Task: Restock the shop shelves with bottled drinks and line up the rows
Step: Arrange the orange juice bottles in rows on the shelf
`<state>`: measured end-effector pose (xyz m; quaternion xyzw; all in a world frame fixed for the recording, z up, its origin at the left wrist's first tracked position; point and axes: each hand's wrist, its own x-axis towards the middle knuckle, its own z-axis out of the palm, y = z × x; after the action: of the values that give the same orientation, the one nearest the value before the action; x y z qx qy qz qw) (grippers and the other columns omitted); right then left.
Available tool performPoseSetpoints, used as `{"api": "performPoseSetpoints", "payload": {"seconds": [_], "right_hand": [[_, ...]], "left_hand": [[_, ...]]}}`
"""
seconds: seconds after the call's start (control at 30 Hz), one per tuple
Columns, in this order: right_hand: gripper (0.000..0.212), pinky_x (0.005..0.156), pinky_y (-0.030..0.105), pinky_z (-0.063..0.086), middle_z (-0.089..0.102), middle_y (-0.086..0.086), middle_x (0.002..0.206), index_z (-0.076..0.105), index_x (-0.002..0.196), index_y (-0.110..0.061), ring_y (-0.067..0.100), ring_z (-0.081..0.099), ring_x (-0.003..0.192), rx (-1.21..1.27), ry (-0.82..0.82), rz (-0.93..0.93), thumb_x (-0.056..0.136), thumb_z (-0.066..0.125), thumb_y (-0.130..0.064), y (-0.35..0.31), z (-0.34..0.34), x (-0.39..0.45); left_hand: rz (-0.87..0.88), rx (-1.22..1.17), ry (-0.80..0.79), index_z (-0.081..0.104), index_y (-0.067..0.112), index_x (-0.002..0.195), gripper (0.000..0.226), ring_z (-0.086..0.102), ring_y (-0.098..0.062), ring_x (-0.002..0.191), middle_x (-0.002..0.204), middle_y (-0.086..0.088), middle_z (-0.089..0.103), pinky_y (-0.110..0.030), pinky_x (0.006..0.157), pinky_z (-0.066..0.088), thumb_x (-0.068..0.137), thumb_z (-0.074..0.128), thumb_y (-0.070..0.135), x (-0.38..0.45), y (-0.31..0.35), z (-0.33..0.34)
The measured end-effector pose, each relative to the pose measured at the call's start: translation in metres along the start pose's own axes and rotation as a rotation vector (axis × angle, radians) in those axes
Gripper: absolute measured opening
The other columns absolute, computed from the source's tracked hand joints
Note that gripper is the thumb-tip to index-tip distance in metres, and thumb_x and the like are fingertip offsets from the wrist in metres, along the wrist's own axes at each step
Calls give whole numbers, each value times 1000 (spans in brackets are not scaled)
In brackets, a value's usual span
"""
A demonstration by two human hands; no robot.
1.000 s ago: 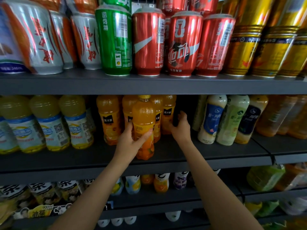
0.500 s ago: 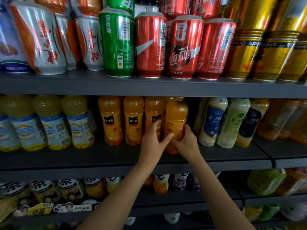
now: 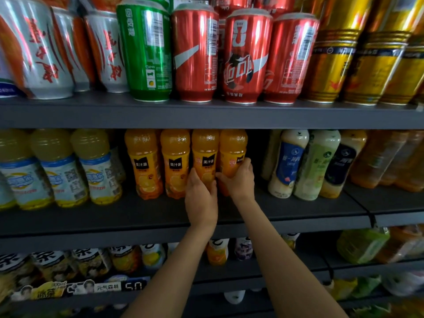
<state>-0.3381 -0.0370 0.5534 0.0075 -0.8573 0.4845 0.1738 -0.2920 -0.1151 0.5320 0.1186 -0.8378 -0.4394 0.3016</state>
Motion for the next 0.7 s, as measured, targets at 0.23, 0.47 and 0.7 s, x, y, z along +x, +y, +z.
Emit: {"api": "performPoseSetpoints", "payload": {"seconds": [0.23,0.47,0.7], "right_hand": [[64,98,38,44,51,11,127,38,132,-11,26,49,119,104,-179,-22,79,72,-17,22,-21,5],[72,102,41,33,30,19,135,35,131,-4,35,31,126,-64,-21,36,76,74,-29,27,-11,6],[75,102,43,42,45,10,131,31,136,-12,26,45,122,220,-193,14,76,74,-26,36,-18,12]], "left_hand": [[-191,-36,129,26,5,142,65,27,-28,136,143,-15,32,-37,111,26,88,59,20,0,17,20],[-251,41,166,26,8,143,68,25,-30,135,145,-15,27,-43,108,26,87,60,23,6,18,27],[-293,76,208,27,12,142,71,28,-29,131,142,-13,29,-45,105,28,83,65,23,7,18,37]]}}
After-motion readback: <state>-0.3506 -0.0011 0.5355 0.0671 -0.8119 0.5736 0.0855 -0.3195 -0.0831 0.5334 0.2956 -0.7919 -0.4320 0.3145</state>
